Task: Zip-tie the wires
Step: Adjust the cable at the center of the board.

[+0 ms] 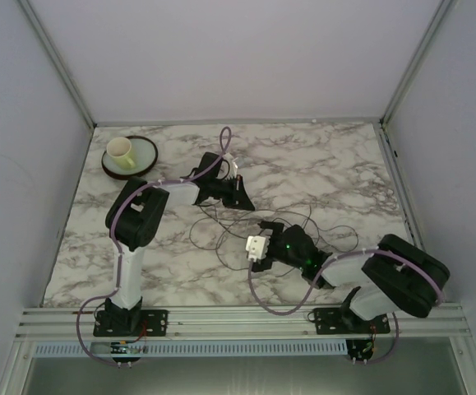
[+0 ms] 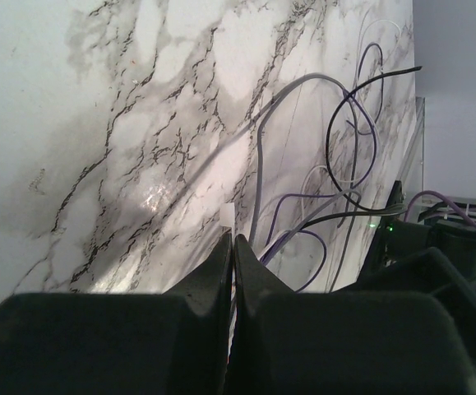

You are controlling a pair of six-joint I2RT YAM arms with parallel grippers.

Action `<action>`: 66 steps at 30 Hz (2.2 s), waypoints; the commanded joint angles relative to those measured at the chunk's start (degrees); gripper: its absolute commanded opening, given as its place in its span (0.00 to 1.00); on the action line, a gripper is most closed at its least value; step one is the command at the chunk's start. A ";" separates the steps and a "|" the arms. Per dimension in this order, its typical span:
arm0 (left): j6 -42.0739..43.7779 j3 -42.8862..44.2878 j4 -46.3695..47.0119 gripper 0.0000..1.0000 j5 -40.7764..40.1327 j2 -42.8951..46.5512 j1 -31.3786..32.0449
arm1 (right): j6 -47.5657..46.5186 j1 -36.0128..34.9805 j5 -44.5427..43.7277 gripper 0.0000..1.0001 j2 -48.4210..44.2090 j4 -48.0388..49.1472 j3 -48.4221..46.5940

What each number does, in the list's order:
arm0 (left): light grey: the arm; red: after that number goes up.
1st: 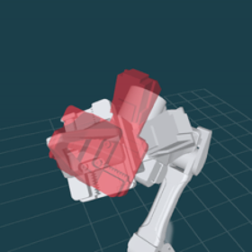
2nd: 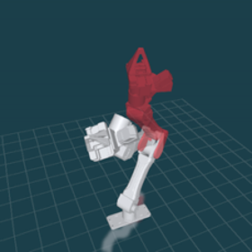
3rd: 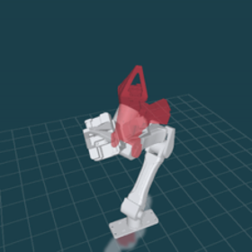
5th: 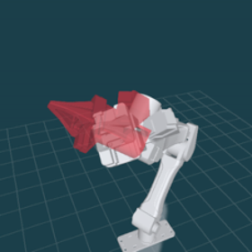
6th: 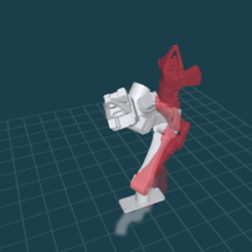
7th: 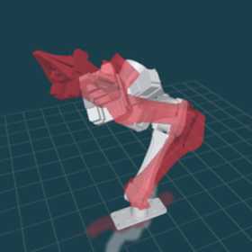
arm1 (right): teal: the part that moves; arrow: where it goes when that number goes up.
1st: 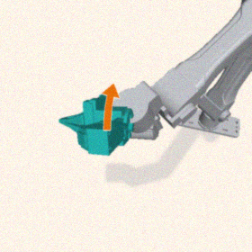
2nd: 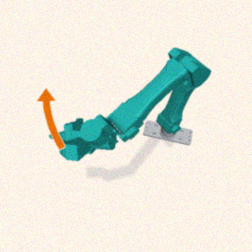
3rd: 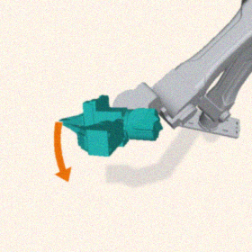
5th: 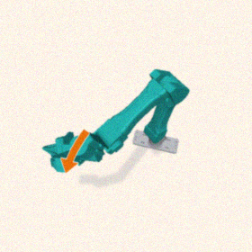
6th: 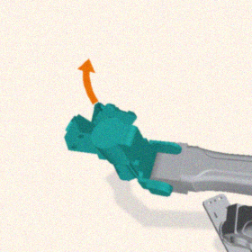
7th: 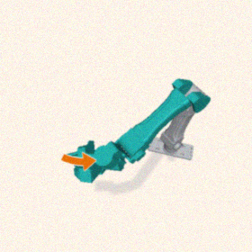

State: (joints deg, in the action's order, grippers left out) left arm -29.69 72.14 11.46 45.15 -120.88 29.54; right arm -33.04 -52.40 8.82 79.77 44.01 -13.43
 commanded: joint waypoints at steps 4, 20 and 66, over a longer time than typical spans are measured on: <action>-0.71 0.21 -0.58 0.00 0.95 0.95 0.18 | 0.45 -0.33 0.35 0.99 8.19 9.72 -4.52; -3.29 -5.04 2.97 0.00 0.74 2.42 0.41 | -2.78 5.37 -9.90 0.99 18.28 17.43 -10.35; -3.78 1.38 -6.45 0.00 2.35 2.11 0.60 | -9.66 0.27 0.62 0.74 4.27 11.18 0.46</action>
State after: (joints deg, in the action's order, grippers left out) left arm -33.91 71.90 7.33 45.67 -120.60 29.87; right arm -40.27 -50.43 11.25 82.15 50.48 -12.49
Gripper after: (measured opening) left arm 0.005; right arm 0.747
